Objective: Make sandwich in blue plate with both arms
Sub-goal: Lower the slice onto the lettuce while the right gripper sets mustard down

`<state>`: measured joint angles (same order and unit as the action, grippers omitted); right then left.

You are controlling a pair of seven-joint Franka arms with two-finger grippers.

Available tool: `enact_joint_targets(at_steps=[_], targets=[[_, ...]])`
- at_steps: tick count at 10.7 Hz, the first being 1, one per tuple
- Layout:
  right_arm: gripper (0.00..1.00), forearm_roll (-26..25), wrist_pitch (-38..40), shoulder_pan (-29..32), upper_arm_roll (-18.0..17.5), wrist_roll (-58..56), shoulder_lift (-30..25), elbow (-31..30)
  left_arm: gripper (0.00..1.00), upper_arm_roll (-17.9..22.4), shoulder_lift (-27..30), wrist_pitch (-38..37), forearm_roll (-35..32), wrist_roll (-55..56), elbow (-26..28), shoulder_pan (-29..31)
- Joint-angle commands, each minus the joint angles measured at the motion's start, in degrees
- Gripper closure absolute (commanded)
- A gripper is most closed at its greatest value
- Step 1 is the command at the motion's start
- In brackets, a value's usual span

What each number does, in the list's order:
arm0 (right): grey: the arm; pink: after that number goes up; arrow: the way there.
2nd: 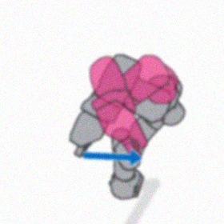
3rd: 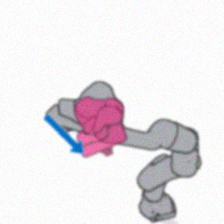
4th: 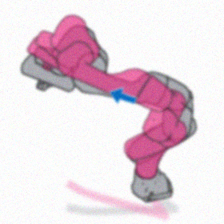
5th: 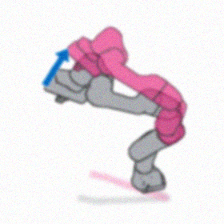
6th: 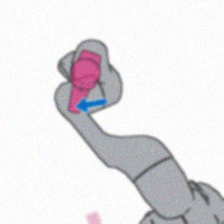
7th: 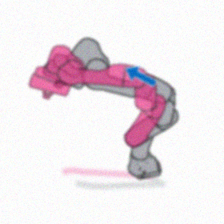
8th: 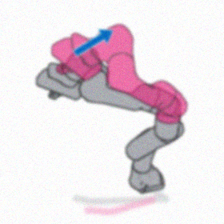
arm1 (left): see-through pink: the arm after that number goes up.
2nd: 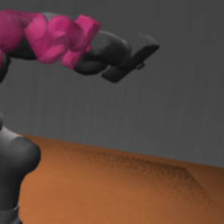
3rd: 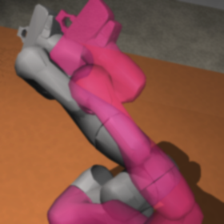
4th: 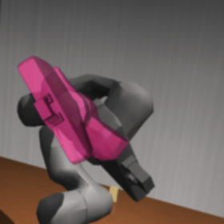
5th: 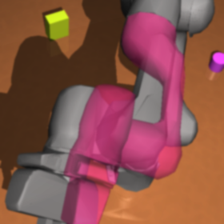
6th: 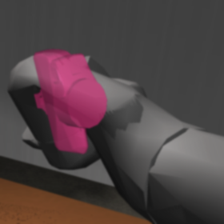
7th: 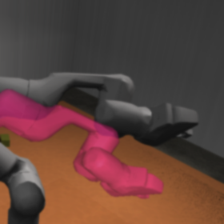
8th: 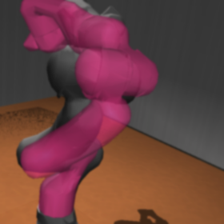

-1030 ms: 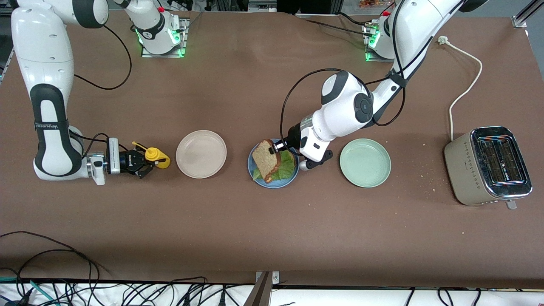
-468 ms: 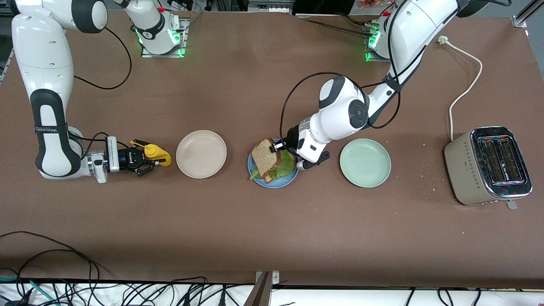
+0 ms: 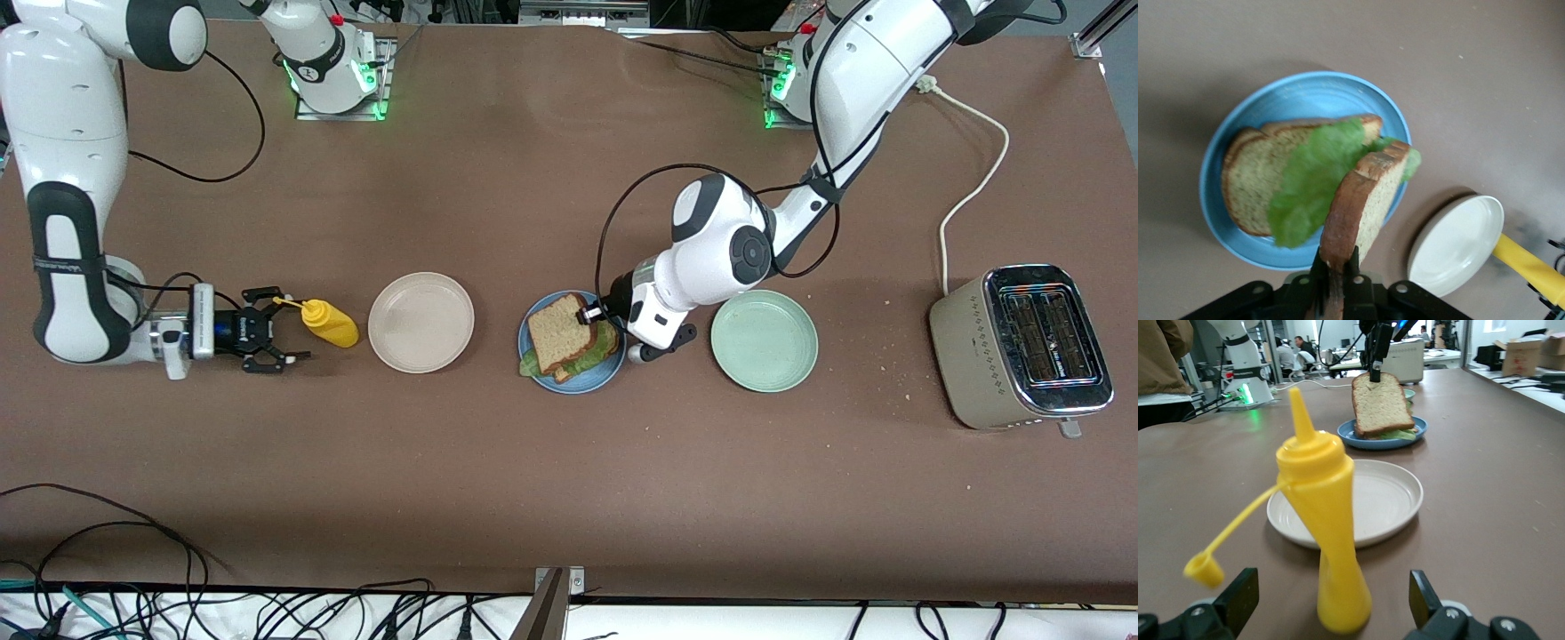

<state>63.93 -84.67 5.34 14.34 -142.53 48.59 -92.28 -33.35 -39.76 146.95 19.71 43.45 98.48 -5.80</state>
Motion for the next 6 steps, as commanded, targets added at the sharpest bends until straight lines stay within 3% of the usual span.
enact_joint_targets(at_steps=[1,5,6], targets=[[0.0,-2.13,0.73,1.43,4.8,6.17,-0.77,2.09,0.65,1.97,-0.32,-2.62,-1.95,-0.38,-0.13,0.17],[0.0,-8.09,1.43,1.61,8.51,27.76,-1.91,8.85,0.0,3.38,-0.23,-6.59,-1.95,-0.29,-0.22,-0.53],[0.0,-10.64,1.96,1.6,8.51,35.49,-2.79,11.04,0.0,3.47,-0.14,-6.85,-1.95,-0.29,-0.22,-0.36]])
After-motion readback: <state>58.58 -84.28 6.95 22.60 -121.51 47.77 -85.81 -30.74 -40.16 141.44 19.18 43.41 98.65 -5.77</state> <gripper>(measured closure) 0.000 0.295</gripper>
